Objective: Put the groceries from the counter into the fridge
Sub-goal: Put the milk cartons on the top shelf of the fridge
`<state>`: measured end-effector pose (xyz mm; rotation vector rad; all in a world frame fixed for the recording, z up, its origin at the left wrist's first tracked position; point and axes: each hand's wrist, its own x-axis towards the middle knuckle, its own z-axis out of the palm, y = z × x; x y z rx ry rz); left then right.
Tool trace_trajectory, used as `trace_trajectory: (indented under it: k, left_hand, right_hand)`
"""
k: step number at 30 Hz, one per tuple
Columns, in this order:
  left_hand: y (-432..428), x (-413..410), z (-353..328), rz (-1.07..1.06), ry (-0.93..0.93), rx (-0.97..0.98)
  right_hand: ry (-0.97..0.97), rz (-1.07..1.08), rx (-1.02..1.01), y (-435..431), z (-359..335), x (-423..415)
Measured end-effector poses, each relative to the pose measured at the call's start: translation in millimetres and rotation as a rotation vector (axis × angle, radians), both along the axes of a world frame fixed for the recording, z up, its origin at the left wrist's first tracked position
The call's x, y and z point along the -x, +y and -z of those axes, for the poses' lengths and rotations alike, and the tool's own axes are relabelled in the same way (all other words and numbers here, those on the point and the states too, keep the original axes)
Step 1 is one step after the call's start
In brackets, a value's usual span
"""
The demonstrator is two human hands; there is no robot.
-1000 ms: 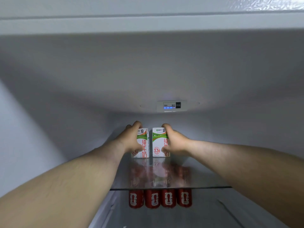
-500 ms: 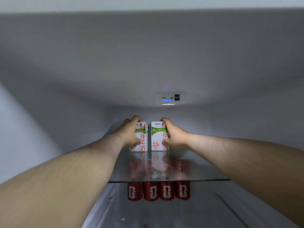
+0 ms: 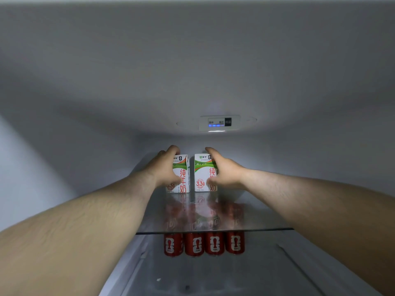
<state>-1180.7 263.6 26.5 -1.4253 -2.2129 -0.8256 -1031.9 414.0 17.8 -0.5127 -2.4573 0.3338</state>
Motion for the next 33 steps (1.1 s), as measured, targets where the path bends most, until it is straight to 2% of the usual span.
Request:
trace_trajectory:
  k: [6,11,17,25,29,33]
  left_hand:
    - [3.2,3.7,1.8,0.025,-0.064,-0.035]
    - [-2.5,-1.8,-0.6,0.001,-0.108,-0.041]
    - [-26.8,-24.0,-3.3,-0.089,-0.034,0.077]
    - [-53.1,-51.4,-6.8,0.019,-0.074,0.072]
    - [-74.7,-74.2,-2.5,0.063,-0.099,0.157]
    - [-96.4,-89.1,1.9,0.024,-0.099,0.153]
  right_hand:
    - [0.066,-0.004,-0.005,4.0,-6.7,-11.7]
    - [0.014,0.114,-0.134,6.5,-11.5,-24.7]
    - [-0.217,0.241,-0.181,-5.8,-28.7,-44.8]
    - [-0.123,0.192,-0.044,-45.0,-27.8,-75.3]
    - [-0.064,0.135,-0.081,-77.3,-20.7,-92.5]
    - [-0.021,0.097,-0.061,-98.3,-8.1,-112.9]
